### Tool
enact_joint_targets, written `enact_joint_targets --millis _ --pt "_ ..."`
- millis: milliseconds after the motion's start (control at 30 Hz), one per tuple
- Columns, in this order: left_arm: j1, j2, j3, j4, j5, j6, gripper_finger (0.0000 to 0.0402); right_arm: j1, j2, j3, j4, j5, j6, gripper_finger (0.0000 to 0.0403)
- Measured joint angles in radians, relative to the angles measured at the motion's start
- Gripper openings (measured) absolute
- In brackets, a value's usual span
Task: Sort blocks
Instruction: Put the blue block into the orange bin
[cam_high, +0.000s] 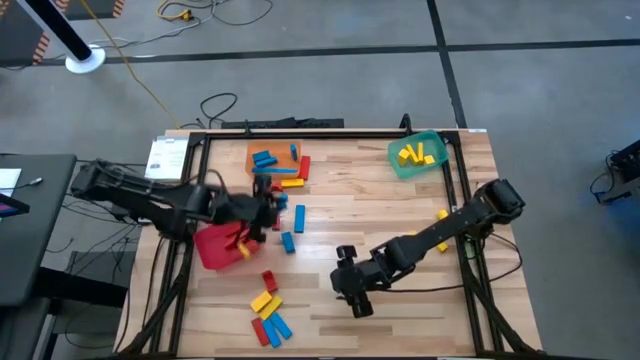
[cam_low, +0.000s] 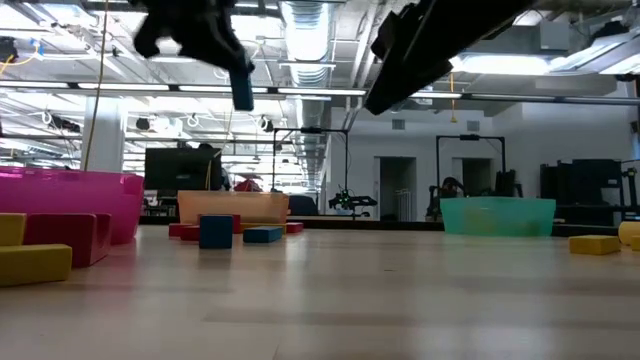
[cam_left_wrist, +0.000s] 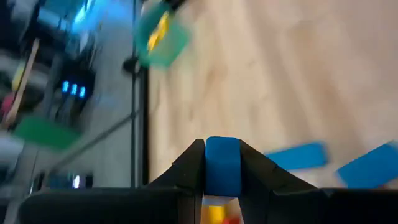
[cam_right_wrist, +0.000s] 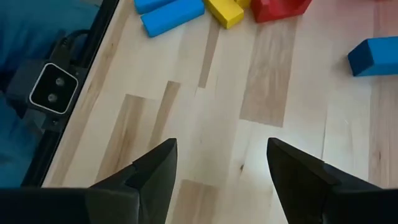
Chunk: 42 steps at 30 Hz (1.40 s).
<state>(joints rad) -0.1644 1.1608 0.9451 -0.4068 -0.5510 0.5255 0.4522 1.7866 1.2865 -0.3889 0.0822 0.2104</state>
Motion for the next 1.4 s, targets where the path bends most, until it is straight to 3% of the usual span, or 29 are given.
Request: enact_joint_targets --millis 200,500,667,1100,1400 --pt "0.233 -0.006 0.0 -0.05 0.023 -0.007 0.0059 0.039 0.0 0.0 0.002 0.04 0.003 0.026" --pt "0.604 0.034 0.0 -0.038 0.26 -0.017 0.0059 0.087 0.0 0.0 -0.012 0.107 0.028 0.026" --pt "0.741 0.115 0.0 -0.027 0.374 -0.015 0.0059 0.108 0.0 0.0 -0.005 0.135 0.029 0.026" --pt "0.824 0.374 0.0 0.048 0.415 0.012 0.006 0.119 0.001 0.0 0.0 0.189 0.051 0.026" --pt "0.821 0.375 0.0 0.066 0.415 0.012 0.0111 0.113 0.002 0.0 0.003 0.237 0.051 0.026"
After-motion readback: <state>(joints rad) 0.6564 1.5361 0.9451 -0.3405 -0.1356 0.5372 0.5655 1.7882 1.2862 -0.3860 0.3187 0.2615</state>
